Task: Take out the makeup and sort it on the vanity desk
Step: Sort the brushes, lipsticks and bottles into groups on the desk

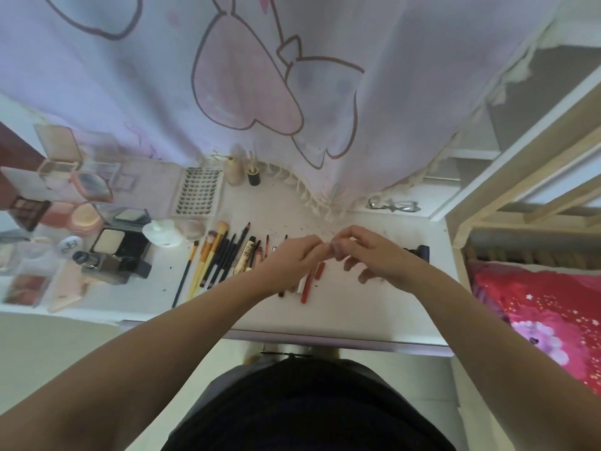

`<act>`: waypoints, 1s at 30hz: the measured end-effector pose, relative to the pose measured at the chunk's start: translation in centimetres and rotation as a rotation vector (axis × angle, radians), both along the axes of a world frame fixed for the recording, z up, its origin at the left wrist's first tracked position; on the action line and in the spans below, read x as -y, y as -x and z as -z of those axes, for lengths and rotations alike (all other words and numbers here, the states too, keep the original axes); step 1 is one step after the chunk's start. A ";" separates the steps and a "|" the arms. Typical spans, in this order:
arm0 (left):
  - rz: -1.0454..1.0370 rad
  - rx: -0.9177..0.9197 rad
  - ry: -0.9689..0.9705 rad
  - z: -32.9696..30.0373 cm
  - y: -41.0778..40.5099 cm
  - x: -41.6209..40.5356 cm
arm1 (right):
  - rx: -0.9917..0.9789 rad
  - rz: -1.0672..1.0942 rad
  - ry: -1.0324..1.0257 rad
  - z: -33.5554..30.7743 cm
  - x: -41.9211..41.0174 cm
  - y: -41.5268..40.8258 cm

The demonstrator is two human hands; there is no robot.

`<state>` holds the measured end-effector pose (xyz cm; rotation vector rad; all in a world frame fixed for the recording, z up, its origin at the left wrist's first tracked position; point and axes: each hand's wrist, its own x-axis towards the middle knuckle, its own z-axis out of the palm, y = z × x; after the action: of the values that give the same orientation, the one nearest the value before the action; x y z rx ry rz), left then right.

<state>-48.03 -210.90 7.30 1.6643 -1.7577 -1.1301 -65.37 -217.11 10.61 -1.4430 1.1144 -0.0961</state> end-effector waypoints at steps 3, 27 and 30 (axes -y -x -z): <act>0.063 0.029 0.015 -0.6 -0.3 -0.1 | -0.136 -0.037 -0.016 -0.6 0.3 0.3; 0.008 -0.116 -0.072 -1.7 0.7 1.2 | 0.079 -0.023 -0.078 -0.9 1.8 2.7; -0.005 -0.146 -0.092 -2.1 0.8 1.3 | 0.101 -0.002 -0.120 -1.0 1.8 2.9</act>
<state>-48.88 -212.23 9.38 1.5936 -1.6330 -1.3127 -68.27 -218.94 11.64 -1.3182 1.0194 -0.0977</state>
